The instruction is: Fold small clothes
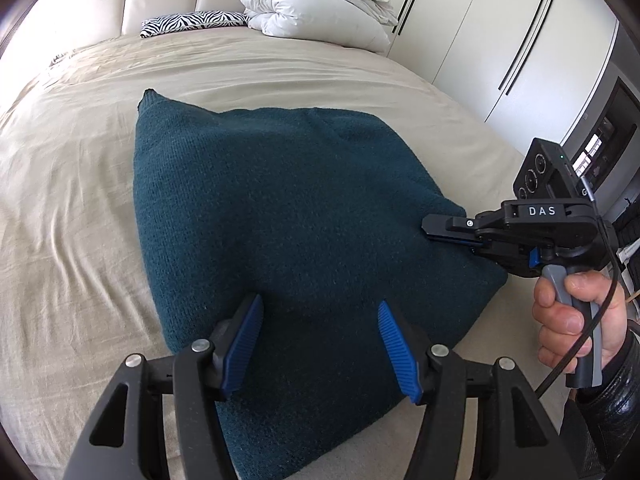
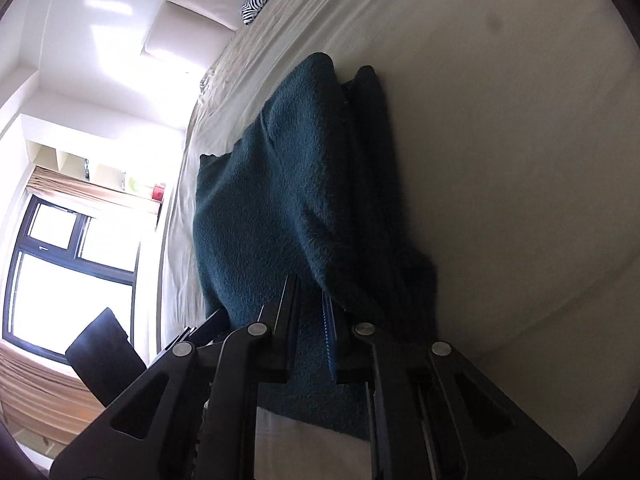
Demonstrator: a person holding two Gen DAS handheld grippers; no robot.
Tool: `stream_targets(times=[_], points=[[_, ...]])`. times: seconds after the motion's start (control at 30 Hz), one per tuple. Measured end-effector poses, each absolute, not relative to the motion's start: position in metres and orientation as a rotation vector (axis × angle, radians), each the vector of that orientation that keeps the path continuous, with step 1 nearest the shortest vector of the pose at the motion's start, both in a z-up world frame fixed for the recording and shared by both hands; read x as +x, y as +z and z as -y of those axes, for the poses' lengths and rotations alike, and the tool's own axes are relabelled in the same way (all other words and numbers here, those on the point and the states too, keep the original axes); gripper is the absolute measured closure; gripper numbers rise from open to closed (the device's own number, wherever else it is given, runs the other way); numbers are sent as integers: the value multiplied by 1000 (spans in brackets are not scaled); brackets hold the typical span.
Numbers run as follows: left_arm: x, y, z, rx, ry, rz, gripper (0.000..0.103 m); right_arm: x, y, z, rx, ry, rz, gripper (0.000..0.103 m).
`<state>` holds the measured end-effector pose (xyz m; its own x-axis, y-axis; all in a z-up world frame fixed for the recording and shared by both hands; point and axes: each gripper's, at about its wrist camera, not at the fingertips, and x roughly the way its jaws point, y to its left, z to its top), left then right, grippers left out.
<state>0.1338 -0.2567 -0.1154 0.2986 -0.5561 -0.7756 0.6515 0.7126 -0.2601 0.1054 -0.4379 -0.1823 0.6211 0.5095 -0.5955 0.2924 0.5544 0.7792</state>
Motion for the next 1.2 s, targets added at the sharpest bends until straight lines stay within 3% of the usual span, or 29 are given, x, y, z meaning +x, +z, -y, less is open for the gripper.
stream_targets(times=[0.1, 0.47, 0.6, 0.63, 0.93, 1.07, 1.2], points=[[134, -116, 260, 117, -804, -982, 41, 96, -197, 462, 1121, 178, -890, 103], [140, -118, 268, 127, -805, -995, 39, 160, -133, 444, 896, 193, -912, 98], [143, -118, 270, 132, -810, -999, 39, 194, -162, 460, 939, 143, -1008, 99], [144, -118, 270, 129, -813, -1000, 39, 198, -172, 468, 957, 132, -1003, 103], [151, -112, 254, 29, -840, -999, 39, 185, -182, 522, 999, 24, -861, 103], [152, -91, 228, -18, -799, -927, 39, 153, -144, 523, 906, -12, -794, 91], [171, -89, 202, -97, -732, -933, 36, 119, -123, 517, 804, -75, -796, 46]])
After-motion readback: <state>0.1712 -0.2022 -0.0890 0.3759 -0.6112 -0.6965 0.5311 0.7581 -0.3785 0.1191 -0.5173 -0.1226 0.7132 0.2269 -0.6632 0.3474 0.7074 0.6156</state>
